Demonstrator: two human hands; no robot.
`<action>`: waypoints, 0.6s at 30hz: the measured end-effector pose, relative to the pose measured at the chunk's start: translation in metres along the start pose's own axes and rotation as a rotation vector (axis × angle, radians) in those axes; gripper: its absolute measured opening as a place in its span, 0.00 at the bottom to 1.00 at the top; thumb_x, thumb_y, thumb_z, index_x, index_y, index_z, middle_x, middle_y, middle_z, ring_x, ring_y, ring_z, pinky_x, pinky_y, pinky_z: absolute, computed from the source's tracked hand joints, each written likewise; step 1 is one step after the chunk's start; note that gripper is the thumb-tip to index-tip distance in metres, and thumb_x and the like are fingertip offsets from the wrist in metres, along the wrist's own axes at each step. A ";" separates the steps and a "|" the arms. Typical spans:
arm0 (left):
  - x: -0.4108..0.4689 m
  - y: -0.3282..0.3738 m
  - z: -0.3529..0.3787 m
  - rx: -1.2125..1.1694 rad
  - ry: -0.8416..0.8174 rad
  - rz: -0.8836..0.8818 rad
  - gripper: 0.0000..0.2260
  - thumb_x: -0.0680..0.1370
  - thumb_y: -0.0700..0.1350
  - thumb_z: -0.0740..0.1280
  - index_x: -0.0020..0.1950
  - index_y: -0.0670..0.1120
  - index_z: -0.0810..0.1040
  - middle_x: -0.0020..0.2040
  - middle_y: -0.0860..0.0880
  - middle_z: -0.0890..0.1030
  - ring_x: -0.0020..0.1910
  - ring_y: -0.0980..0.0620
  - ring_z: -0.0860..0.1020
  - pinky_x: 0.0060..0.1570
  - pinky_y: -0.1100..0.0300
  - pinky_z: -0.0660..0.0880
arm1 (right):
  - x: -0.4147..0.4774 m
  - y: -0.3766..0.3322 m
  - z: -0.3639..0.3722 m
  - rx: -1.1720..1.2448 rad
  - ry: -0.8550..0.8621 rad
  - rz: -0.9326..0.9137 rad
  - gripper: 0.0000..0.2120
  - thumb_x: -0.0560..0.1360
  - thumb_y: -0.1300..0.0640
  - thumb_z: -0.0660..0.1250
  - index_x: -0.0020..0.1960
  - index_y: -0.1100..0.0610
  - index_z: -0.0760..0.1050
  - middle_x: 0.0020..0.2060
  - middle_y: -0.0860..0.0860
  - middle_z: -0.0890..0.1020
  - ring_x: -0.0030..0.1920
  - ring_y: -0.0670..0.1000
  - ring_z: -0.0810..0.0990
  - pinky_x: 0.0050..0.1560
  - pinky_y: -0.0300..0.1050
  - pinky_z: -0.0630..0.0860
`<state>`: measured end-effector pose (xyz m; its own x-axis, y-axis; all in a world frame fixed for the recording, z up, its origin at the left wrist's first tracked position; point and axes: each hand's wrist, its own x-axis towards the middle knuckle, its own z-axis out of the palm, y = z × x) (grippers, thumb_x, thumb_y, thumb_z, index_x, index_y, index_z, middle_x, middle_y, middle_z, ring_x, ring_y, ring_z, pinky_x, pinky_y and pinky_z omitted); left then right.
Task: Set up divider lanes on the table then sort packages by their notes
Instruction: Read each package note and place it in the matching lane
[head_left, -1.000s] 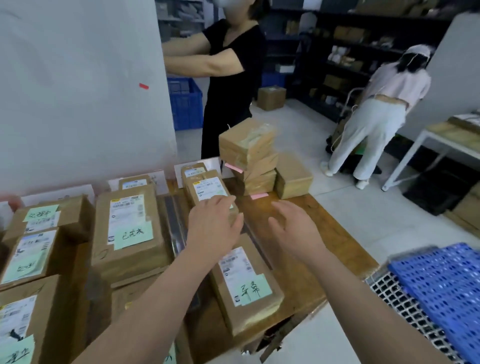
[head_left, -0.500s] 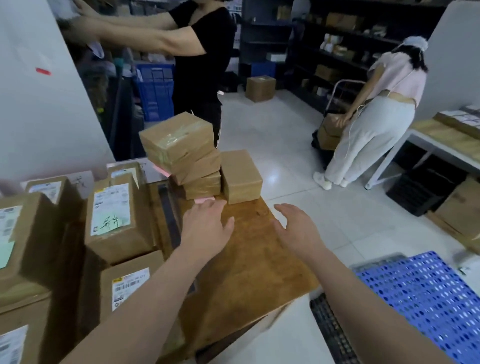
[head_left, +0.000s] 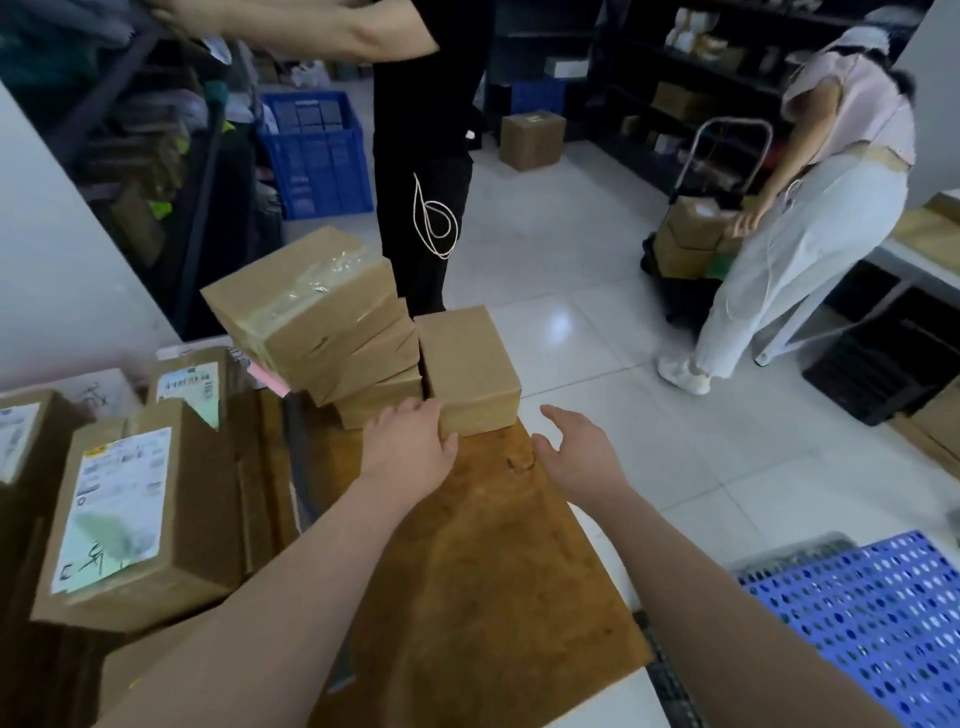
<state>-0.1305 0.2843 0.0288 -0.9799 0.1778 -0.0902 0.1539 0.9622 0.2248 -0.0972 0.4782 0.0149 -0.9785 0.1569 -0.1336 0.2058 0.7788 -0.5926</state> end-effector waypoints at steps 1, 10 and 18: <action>0.009 0.001 0.003 -0.002 -0.012 -0.020 0.23 0.80 0.55 0.59 0.74 0.49 0.66 0.67 0.46 0.74 0.65 0.44 0.72 0.63 0.47 0.70 | 0.011 0.001 0.001 0.012 -0.013 0.006 0.24 0.80 0.49 0.58 0.75 0.54 0.63 0.71 0.50 0.70 0.68 0.52 0.70 0.68 0.47 0.66; 0.088 0.014 0.042 -0.225 -0.127 -0.198 0.24 0.82 0.52 0.60 0.77 0.49 0.60 0.68 0.42 0.72 0.64 0.42 0.74 0.62 0.49 0.72 | 0.126 0.022 0.022 0.092 -0.213 0.005 0.27 0.81 0.51 0.59 0.77 0.58 0.58 0.73 0.54 0.68 0.71 0.54 0.67 0.69 0.48 0.65; 0.090 0.041 0.069 -0.482 -0.118 -0.448 0.34 0.79 0.63 0.58 0.80 0.47 0.53 0.76 0.40 0.61 0.71 0.39 0.67 0.67 0.48 0.67 | 0.137 0.052 0.025 0.355 -0.267 0.005 0.12 0.79 0.54 0.61 0.57 0.59 0.76 0.51 0.53 0.81 0.52 0.54 0.79 0.55 0.52 0.78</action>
<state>-0.2040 0.3542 -0.0376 -0.9112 -0.1702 -0.3752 -0.3658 0.7533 0.5466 -0.2199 0.5251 -0.0537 -0.9499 -0.0390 -0.3102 0.2472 0.5142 -0.8213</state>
